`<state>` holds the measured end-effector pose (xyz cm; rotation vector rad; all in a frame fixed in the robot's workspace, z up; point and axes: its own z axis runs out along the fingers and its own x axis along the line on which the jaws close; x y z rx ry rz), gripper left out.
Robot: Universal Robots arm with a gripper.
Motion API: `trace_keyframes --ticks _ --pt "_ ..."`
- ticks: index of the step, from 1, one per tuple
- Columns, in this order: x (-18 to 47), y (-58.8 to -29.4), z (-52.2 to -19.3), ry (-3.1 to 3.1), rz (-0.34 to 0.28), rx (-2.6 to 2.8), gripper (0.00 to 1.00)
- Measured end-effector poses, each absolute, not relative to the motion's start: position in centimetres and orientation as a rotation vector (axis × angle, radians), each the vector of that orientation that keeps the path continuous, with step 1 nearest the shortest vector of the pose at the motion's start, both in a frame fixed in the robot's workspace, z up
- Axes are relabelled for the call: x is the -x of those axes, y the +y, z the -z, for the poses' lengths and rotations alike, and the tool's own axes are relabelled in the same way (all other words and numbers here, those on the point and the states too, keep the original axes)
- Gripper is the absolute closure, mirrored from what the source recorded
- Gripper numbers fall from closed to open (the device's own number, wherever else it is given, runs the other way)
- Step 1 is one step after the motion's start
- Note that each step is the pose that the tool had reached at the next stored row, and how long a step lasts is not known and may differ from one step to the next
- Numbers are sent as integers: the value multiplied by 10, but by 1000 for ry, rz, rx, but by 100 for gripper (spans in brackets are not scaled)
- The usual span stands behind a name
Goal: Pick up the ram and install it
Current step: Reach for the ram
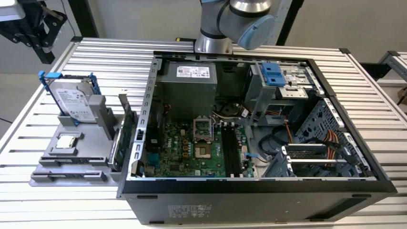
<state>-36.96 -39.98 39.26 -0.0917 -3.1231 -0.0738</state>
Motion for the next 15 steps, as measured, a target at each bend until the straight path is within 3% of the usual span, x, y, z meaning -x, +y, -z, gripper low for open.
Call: trace_keyframes --ticks 15 --pt "367 -411 -393 -3124 73 47 100"
